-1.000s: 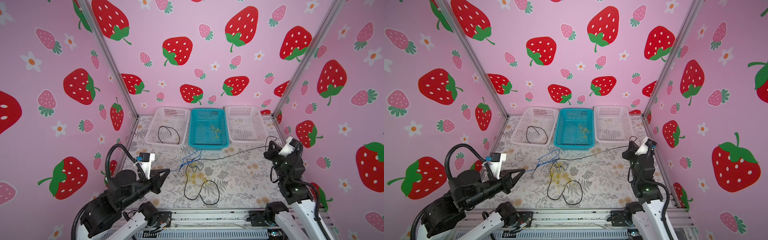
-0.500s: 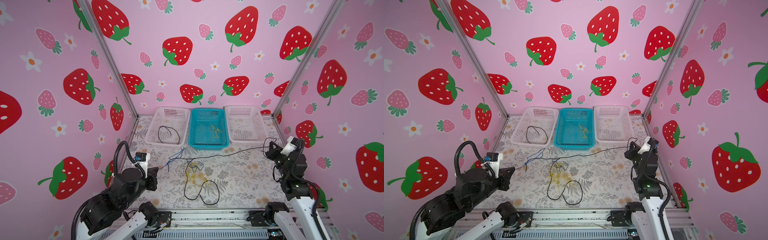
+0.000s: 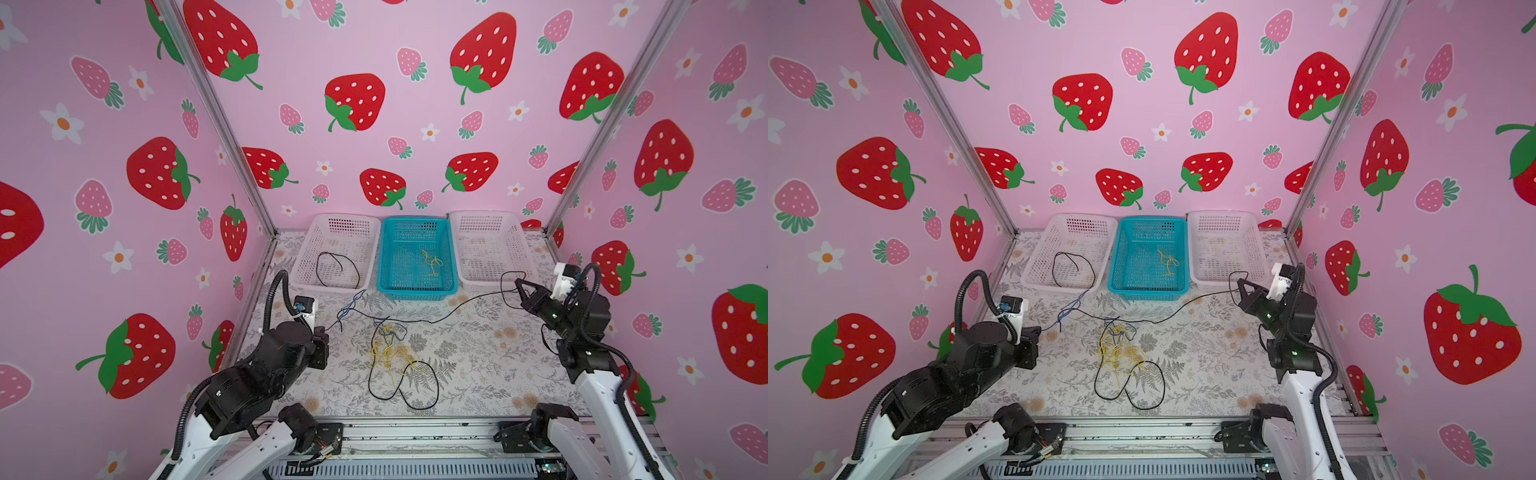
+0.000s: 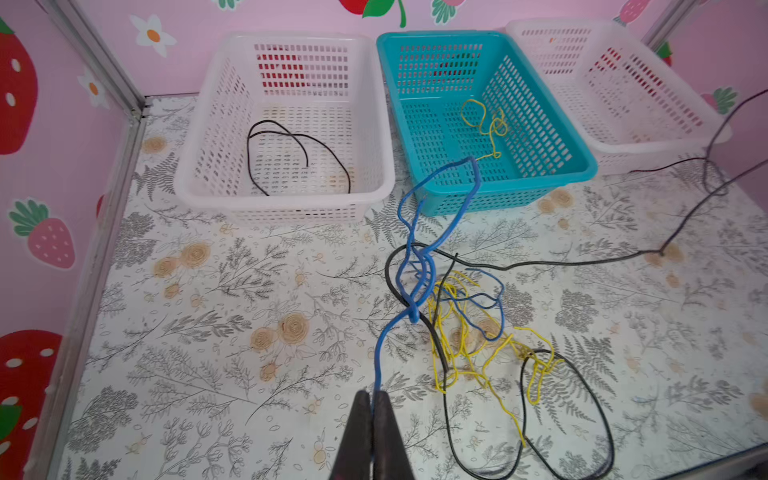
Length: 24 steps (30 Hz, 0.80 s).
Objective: Untangle the cables
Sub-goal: 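Hold the blue cable up with the left gripper while the right gripper moves toward it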
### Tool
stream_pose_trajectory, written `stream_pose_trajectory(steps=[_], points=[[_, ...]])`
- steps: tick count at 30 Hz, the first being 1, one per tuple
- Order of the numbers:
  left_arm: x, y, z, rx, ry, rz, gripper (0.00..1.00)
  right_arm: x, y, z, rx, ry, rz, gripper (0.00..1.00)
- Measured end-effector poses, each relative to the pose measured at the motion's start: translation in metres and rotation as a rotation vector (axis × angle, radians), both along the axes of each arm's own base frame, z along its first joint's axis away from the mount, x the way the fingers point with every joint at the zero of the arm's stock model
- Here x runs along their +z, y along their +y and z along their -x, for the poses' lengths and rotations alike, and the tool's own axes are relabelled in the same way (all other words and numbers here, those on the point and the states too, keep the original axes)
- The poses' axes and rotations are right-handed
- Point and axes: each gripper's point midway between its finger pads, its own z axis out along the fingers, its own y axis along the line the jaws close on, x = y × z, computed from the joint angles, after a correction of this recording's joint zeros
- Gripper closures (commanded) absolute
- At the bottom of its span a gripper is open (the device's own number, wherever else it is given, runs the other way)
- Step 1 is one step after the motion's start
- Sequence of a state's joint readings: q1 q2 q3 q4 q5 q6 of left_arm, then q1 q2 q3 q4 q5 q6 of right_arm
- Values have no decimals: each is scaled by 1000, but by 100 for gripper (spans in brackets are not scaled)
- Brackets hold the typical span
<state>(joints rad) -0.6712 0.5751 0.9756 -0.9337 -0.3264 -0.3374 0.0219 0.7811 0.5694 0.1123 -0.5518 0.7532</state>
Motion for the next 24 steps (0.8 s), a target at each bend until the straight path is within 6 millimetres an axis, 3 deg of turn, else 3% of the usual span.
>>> stream_pose_trajectory(steps=[7,13,20,24], points=[[-2,-53,-21,-129,61,101,100,-13,60,29,256,-3,72,61],[4,-86,-27,-211,78,230,100,-26,93,49,407,-7,128,44],[11,-121,-36,-285,112,357,100,-31,154,85,639,-101,189,38],[10,-132,-37,-312,139,389,100,-47,186,99,728,-139,253,37]])
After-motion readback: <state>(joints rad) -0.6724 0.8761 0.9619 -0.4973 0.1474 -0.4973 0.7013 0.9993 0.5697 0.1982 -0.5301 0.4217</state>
